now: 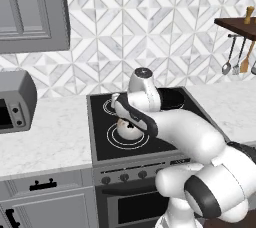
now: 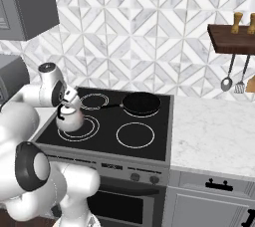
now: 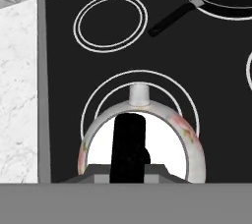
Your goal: Pick the kettle from the counter and place it on a stove burner. Then turn the burner on.
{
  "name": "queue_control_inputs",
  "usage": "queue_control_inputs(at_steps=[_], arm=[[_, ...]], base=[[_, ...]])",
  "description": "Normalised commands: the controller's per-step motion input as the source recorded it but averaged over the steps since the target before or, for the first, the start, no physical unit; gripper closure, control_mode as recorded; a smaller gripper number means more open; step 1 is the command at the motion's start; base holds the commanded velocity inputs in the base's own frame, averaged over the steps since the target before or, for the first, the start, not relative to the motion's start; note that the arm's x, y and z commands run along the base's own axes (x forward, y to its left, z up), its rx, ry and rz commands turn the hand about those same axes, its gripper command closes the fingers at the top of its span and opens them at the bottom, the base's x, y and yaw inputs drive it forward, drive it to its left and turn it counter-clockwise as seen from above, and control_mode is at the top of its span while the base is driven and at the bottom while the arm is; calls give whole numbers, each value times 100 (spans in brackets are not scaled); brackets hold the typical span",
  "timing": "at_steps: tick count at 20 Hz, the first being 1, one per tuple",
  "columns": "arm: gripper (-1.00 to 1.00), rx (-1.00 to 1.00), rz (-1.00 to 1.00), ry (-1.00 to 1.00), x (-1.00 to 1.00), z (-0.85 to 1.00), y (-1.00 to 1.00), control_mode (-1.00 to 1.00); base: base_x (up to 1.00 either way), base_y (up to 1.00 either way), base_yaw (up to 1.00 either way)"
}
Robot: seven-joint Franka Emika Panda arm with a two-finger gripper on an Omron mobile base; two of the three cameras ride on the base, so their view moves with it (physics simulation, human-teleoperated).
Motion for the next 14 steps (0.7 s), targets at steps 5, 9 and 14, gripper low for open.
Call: queue_control_inputs(at_steps=[5, 9, 14], arm=[[100, -2, 0, 3, 20, -11, 1, -100], [100, -9, 0, 1, 4, -32, 0, -100], [100, -3, 0, 0, 1, -23, 0, -100]], base=[[0, 0, 0], [0, 0, 0], [0, 0, 0]])
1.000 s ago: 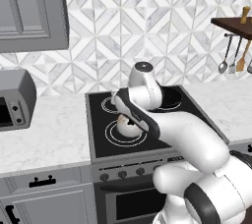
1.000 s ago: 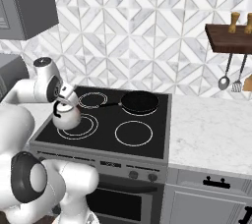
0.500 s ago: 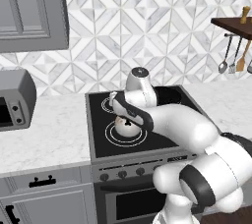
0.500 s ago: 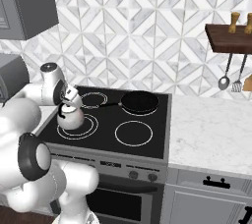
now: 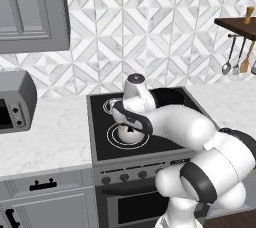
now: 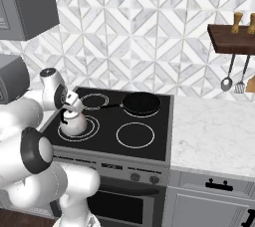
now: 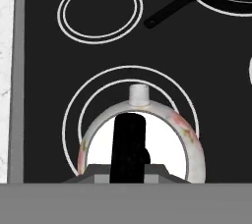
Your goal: Pick the kettle from the counter and place it on a stove burner. Then turn the burner on.
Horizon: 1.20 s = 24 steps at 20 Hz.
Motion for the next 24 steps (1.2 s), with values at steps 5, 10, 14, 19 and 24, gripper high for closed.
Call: queue_control_inputs(at_steps=[5, 10, 14, 19, 24], arm=[[100, 0, 0, -1, 19, -6, 0, -100], [100, 0, 0, -1, 30, -11, 0, -100], [100, -2, 0, 0, 13, -21, 0, -100], [100, 0, 0, 0, 4, -17, 0, -100], [100, 0, 0, -4, 4, -2, 0, -100]], base=[[0, 0, 0], [0, 0, 0], [0, 0, 0], [0, 0, 0], [0, 0, 0]])
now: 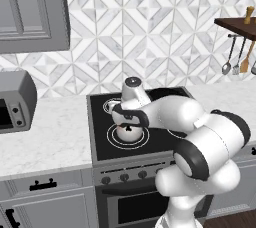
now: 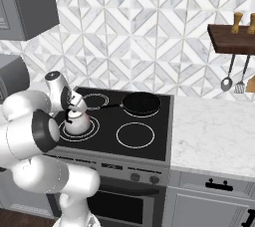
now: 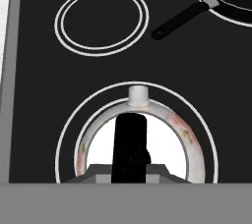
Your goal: Pick the kettle from the counter and place it on a stove burner. Then turn the burner on.
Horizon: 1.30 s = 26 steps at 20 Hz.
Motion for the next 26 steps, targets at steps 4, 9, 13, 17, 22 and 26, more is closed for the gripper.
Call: queue_control_inputs(at_steps=[4, 9, 13, 17, 22, 26], arm=[[100, 0, 0, -3, 15, -7, 0, -100], [-100, 0, 0, -1, 11, -14, 0, -100], [-100, 0, 0, -2, 5, 0, 0, -100], [-100, 0, 0, 0, 1, 4, 0, -100], [-100, 0, 0, -2, 0, 4, 1, -100], [-100, 0, 0, 0, 0, -20, 8, -100]], base=[[0, 0, 0], [0, 0, 0], [0, 0, 0], [0, 0, 0], [0, 0, 0], [0, 0, 0]])
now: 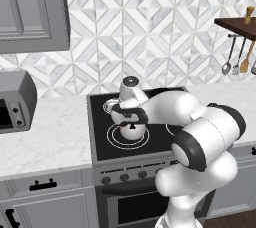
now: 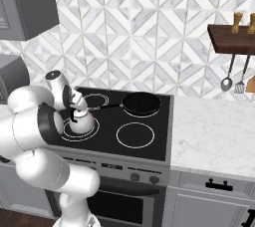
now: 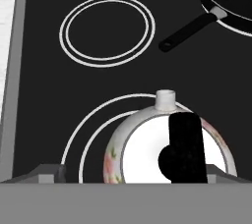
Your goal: Pick the kettle from the counter and place it on a stove burner. Then turn the burner on.
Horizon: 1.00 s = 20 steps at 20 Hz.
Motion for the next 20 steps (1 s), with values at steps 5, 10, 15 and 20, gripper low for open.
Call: queue_control_inputs(at_steps=[5, 10, 15, 20], arm=[[-100, 2, 0, 0, 11, -56, 8, -100], [-100, -9, 2, 3, 2, -94, -9, -100], [-100, -30, 8, 8, -18, -69, -24, -100], [-100, -33, 13, 10, -20, -98, -28, -100]], base=[[0, 0, 0], [0, 0, 0], [0, 0, 0], [0, 0, 0]])
